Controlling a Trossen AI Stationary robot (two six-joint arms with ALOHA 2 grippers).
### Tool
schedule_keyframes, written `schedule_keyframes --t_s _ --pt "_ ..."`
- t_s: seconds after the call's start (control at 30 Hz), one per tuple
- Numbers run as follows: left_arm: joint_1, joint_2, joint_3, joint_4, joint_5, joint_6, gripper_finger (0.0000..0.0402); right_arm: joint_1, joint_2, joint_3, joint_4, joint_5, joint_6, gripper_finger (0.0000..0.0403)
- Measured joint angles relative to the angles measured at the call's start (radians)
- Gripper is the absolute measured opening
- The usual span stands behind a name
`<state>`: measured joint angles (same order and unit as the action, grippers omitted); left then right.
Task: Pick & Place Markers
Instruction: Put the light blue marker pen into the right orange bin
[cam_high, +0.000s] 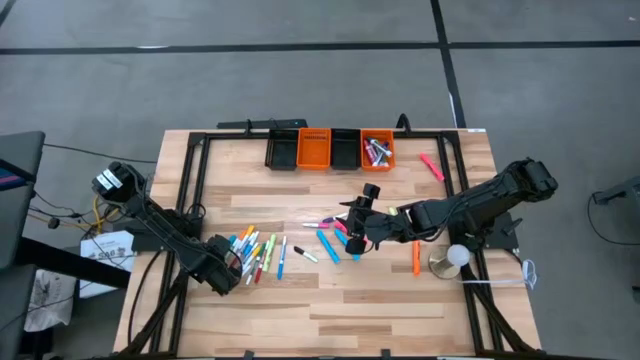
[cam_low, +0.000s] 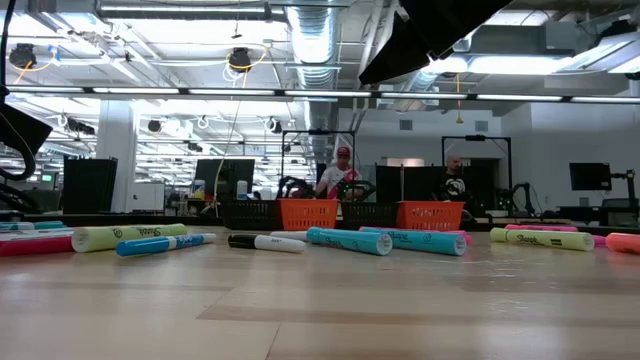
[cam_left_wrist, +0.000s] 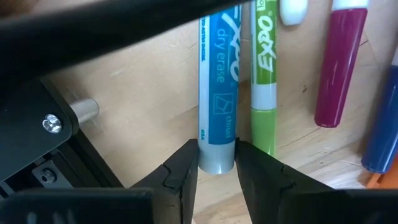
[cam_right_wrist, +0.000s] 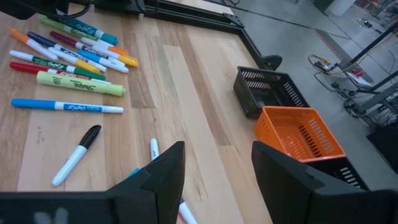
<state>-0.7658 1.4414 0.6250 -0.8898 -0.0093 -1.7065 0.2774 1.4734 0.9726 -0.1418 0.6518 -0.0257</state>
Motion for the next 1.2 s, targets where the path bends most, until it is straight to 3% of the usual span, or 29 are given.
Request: schedule_keyframes --t_s 1.2 --pt "-0.027 -0.001 0.002 0.025 -0.095 -0.015 0.0107 0.002 0.000 0.000 0.000 -0.001 0.000 0.0178"
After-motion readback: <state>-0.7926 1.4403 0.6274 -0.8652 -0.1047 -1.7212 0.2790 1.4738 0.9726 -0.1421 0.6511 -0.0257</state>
